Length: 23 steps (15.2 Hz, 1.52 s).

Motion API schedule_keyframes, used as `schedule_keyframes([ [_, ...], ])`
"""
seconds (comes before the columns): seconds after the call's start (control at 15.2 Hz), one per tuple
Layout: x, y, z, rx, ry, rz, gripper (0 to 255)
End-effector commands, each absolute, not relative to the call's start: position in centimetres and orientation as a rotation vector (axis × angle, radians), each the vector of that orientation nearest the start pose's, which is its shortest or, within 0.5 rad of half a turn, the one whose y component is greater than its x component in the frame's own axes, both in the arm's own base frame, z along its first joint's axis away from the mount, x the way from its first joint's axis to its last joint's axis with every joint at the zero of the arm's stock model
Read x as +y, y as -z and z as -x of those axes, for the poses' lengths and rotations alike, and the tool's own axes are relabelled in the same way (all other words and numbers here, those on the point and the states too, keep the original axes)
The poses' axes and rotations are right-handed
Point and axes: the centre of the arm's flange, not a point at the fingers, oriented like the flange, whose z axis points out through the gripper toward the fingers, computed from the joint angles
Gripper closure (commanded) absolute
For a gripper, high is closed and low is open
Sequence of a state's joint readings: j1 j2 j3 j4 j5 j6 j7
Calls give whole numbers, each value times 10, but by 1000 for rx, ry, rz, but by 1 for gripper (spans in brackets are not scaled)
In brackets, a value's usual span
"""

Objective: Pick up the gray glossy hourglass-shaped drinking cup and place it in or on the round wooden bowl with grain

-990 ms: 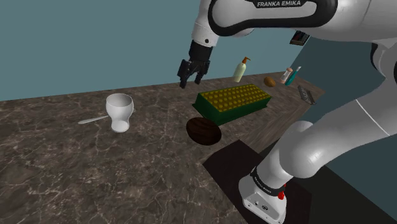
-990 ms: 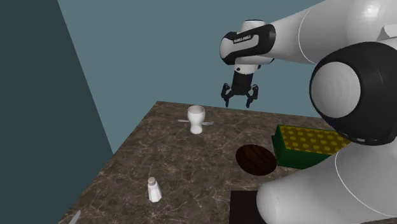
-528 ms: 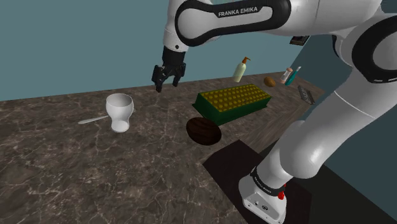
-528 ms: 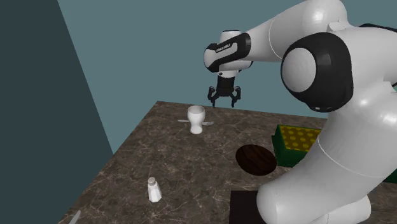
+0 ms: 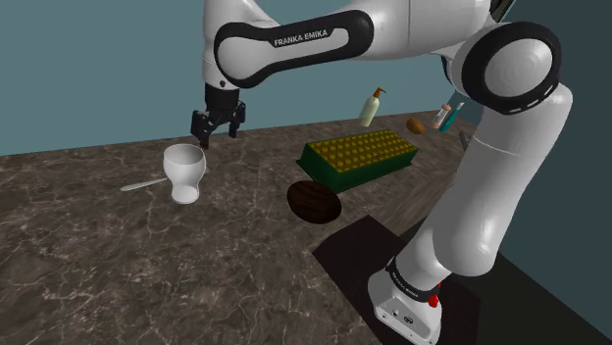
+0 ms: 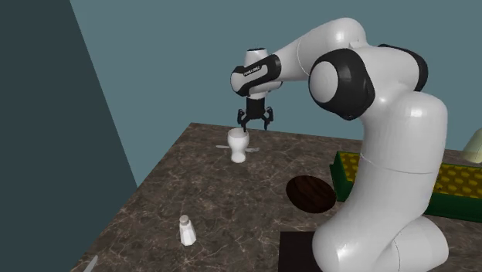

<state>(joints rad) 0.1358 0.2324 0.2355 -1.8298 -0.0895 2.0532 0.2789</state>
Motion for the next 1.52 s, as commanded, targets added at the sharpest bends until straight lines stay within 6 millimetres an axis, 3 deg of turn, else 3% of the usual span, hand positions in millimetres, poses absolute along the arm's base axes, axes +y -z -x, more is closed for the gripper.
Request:
schedule_keyframes([
  [0.0,226,-397,-596,-225,15,3170,0],
  [0.2,247,-382,-618,-254,21,3182,0],
  [0.66,245,-345,-619,-254,21,3182,0],
  [1.19,245,-342,-619,-254,21,3182,0],
  [1.25,245,-342,-619,-254,21,3182,255],
  [1.45,245,-342,-619,-254,21,3182,255],
])
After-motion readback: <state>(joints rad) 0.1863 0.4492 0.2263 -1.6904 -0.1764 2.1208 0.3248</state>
